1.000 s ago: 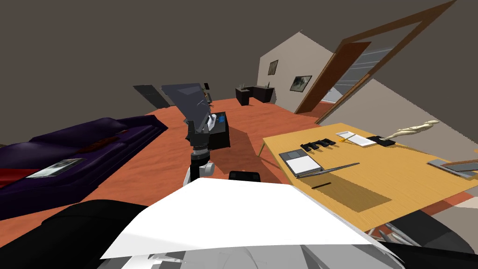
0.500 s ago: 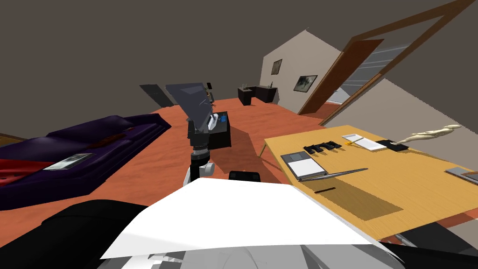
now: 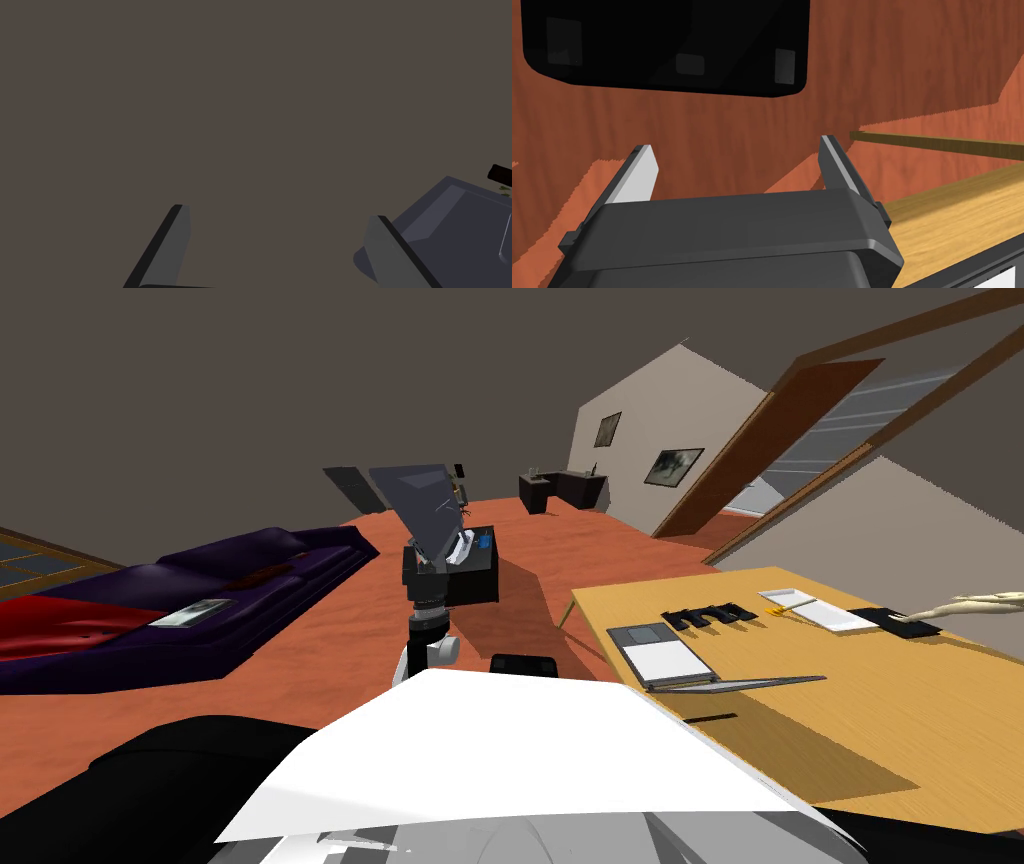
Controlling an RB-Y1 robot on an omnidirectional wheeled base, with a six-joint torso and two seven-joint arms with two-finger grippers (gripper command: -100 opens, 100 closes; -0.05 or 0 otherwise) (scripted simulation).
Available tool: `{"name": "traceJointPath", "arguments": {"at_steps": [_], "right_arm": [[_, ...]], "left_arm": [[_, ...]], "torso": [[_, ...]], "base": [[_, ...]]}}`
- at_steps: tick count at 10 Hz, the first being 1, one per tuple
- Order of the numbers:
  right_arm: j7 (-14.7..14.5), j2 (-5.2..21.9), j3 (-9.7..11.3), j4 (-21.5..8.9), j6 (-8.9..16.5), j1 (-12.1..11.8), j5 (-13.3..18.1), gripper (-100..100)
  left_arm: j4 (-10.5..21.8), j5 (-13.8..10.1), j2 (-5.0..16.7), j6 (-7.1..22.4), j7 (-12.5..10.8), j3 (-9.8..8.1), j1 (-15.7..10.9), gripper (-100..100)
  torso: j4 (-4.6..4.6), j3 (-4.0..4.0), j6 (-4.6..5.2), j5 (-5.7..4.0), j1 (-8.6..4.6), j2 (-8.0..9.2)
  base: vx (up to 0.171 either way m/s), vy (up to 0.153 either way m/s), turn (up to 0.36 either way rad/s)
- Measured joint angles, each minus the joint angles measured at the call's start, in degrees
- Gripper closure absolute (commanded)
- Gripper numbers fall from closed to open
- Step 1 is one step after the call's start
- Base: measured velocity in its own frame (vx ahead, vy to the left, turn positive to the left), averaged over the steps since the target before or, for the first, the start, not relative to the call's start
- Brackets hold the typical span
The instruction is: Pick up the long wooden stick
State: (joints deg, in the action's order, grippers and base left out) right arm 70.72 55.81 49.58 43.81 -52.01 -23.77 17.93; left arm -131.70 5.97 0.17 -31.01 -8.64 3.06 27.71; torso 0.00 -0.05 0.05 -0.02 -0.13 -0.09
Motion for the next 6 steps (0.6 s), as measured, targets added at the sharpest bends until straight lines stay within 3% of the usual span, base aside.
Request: {"name": "traceJointPath", "arguments": {"at_steps": [3,5,6], "right_arm": [[2.8,1.3,2.4,-4.1,-0.2,1.3,0.5,-100],[4.3,0.8,3.8,-10.5,-1.3,2.8,0.9,-100],[5.4,1.9,4.2,-9.8,-0.5,2.7,0.9,-100]], "left_arm": [[0.0,0.0,0.0,0.0,0.0,0.0,0.0,0],[0.0,0.0,0.0,0.0,0.0,0.0,0.0,0],[0.0,0.0,0.0,0.0,0.0,0.0,0.0,0]], "torso": [[0.0,0.0,-0.02,-0.01,-0.13,-0.01],[-0.01,-0.03,-0.01,-0.03,-0.21,-0.05],[0.0,-0.01,0.01,-0.03,-0.14,-0.02]], "base": [[0.029,-0.062,0.137],[0.032,-0.082,0.092],[0.024,-0.085,0.106]]}}
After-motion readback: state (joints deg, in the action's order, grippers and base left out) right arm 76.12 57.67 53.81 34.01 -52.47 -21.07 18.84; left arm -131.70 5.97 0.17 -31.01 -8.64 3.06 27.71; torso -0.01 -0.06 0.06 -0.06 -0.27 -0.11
